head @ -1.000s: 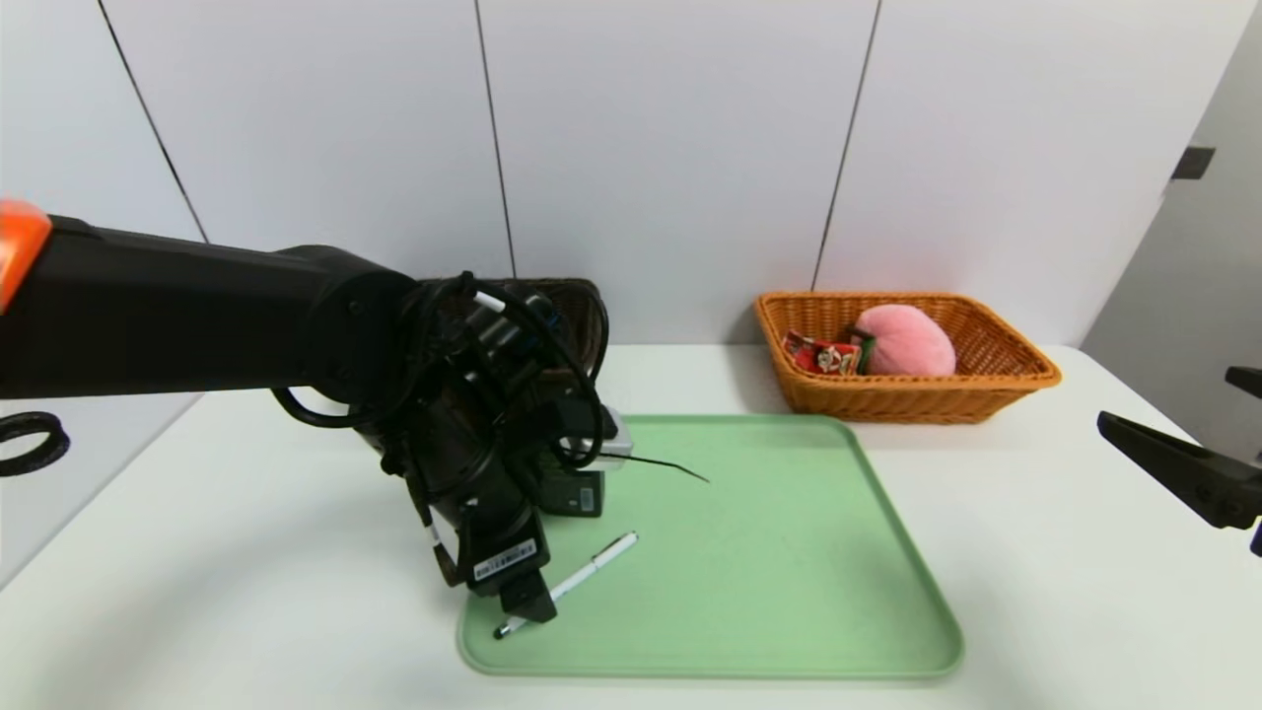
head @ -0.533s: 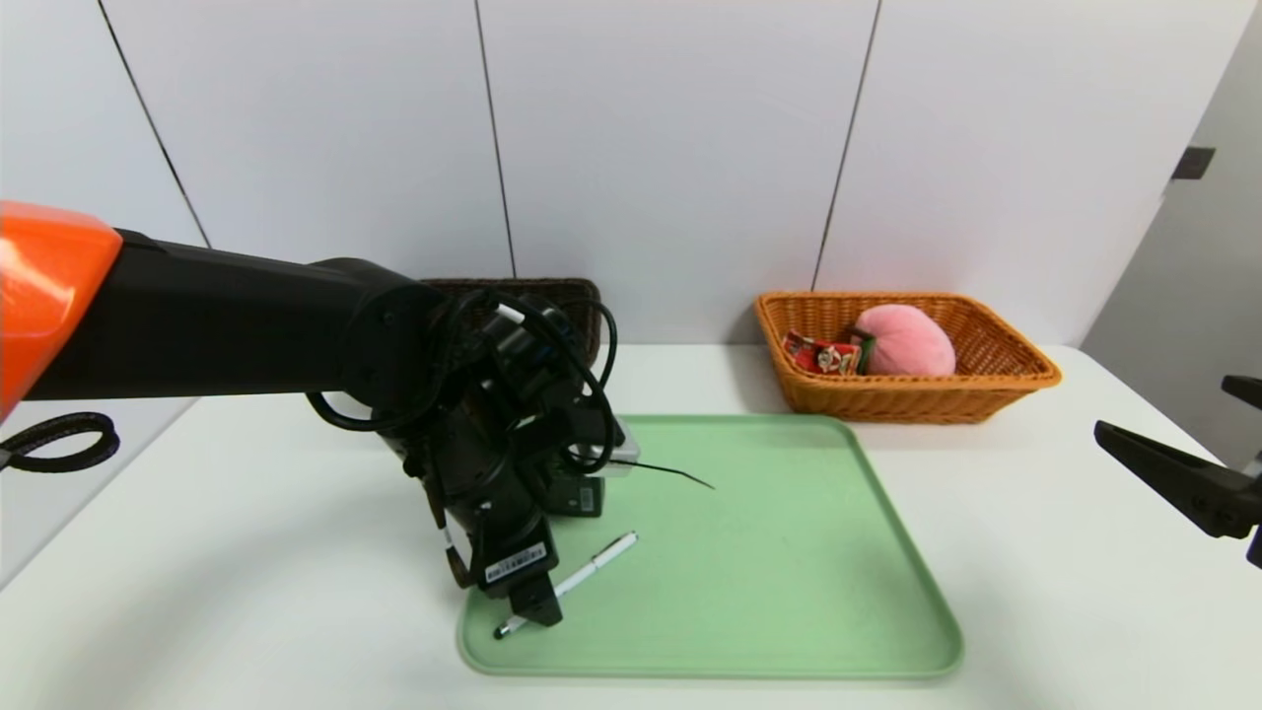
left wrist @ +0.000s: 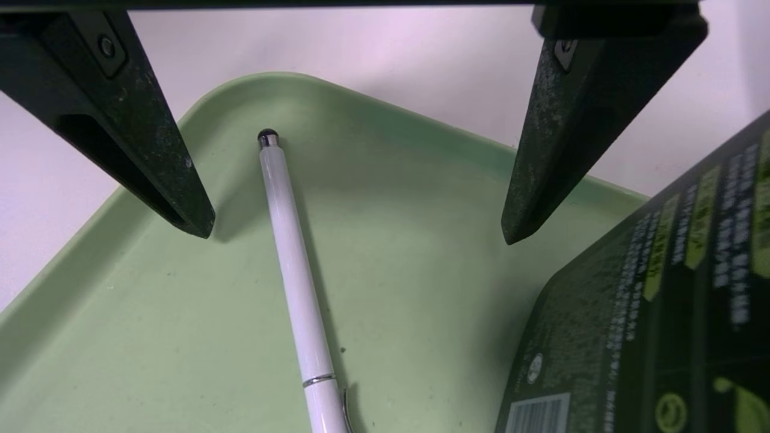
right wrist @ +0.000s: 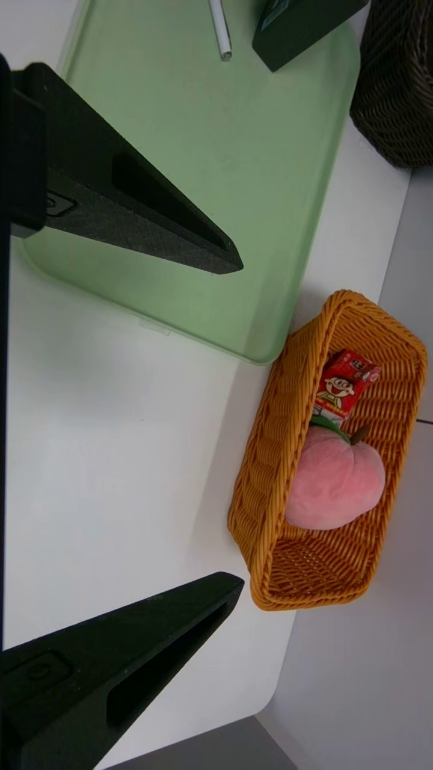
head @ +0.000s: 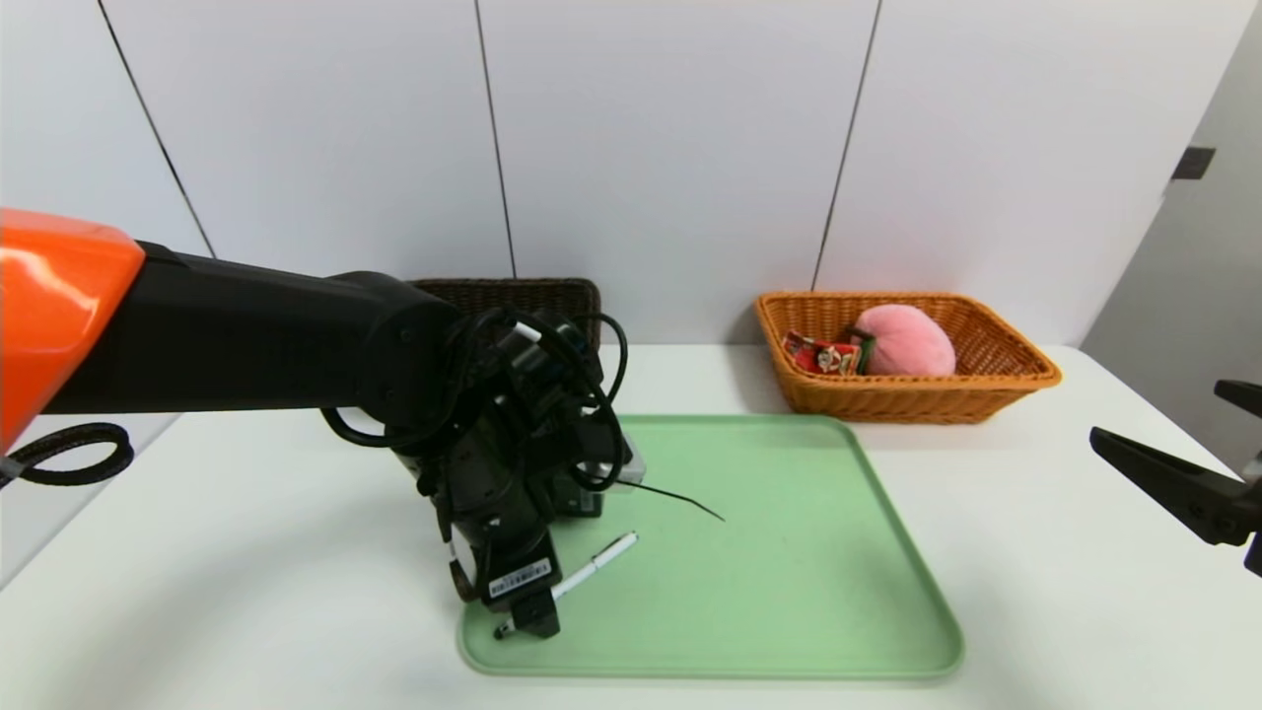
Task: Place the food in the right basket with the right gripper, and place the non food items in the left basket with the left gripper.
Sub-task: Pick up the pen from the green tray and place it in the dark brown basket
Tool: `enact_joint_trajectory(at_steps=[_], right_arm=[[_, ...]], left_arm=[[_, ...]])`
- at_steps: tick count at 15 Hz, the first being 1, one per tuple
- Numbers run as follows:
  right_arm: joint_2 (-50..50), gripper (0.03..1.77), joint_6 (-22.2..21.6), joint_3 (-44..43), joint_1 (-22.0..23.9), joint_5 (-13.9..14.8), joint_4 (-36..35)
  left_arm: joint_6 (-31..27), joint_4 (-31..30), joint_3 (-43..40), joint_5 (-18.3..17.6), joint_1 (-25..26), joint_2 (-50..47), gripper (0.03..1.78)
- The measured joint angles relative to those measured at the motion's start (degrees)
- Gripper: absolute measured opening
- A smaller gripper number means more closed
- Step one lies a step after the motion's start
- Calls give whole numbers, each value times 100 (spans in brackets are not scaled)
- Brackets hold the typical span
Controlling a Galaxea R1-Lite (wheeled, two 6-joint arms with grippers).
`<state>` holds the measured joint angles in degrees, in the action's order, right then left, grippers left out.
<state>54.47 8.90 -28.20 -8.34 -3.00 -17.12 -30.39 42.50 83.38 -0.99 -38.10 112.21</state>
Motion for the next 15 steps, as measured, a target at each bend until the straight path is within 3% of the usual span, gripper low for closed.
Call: enact_joint_trajectory(at_steps=[15], right_arm=[[24, 171, 5, 2, 0, -6, 0]], left_arm=[[204, -597, -444, -55, -101, 63, 169]])
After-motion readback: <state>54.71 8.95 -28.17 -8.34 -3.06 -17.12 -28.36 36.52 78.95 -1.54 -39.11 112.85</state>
